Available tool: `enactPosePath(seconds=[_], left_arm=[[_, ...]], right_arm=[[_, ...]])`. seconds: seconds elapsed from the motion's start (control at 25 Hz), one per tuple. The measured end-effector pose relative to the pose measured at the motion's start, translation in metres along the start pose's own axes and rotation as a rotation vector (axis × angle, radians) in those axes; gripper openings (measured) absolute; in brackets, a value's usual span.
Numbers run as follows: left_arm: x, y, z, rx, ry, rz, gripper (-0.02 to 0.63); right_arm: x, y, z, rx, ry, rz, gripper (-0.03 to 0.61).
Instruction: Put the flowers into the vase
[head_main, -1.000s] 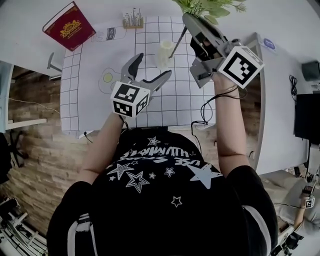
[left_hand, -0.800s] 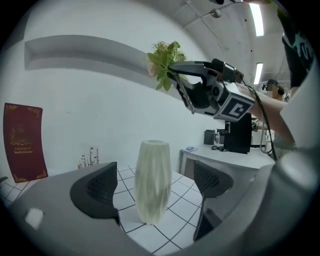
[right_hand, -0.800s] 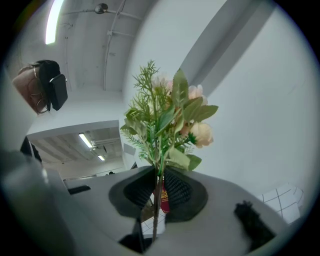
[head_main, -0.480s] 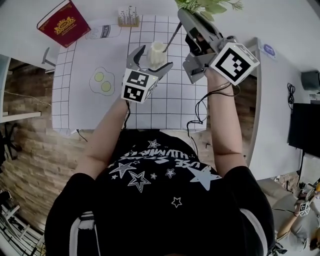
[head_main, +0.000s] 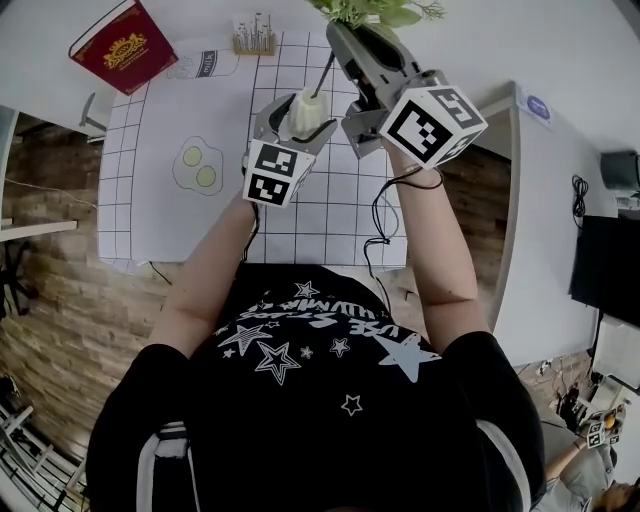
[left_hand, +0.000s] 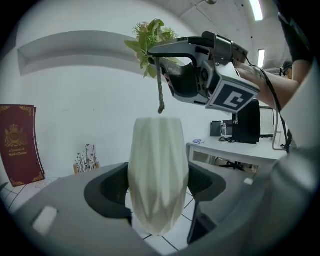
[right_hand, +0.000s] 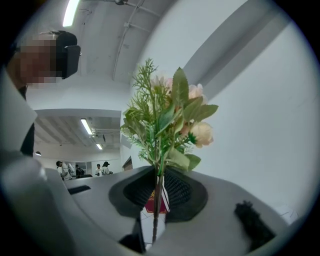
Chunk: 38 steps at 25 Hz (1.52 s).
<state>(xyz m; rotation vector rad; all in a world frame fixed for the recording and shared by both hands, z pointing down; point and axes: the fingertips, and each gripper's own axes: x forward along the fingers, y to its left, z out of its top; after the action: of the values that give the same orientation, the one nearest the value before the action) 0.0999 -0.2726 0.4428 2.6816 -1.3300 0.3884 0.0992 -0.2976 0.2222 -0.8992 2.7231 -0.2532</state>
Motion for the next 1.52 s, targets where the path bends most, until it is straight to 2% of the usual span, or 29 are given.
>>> enactPosePath(seconds=[0.28, 0.48, 0.76, 1.24, 1.36, 1.52], left_arm=[[0.001, 0.0, 0.0, 0.0, -0.017, 0.001, 0.348], [0.002, -0.002, 0.0, 0.001, -0.026, -0.001, 0.348], [-0.001, -0.003, -0.001, -0.001, -0.035, -0.003, 0.35], [-0.002, -0.001, -0.002, -0.011, -0.033, 0.0, 0.35], [-0.001, -0.002, -0.001, -0.012, -0.031, -0.002, 0.35], [-0.001, -0.002, 0.0, -0.013, -0.031, -0.007, 0.35]], right_arm=[[-0.003, 0.004, -0.054, -0.091, 0.121, 0.031, 0.058], [-0.017, 0.008, -0.086, -0.115, 0.192, 0.055, 0.061], [-0.024, 0.022, -0.088, -0.173, 0.204, 0.094, 0.064], [-0.008, 0.028, -0.086, -0.182, 0.149, 0.121, 0.058], [-0.011, 0.023, -0.096, -0.199, 0.19, 0.112, 0.058], [-0.024, 0.018, -0.123, -0.236, 0.293, 0.085, 0.061]])
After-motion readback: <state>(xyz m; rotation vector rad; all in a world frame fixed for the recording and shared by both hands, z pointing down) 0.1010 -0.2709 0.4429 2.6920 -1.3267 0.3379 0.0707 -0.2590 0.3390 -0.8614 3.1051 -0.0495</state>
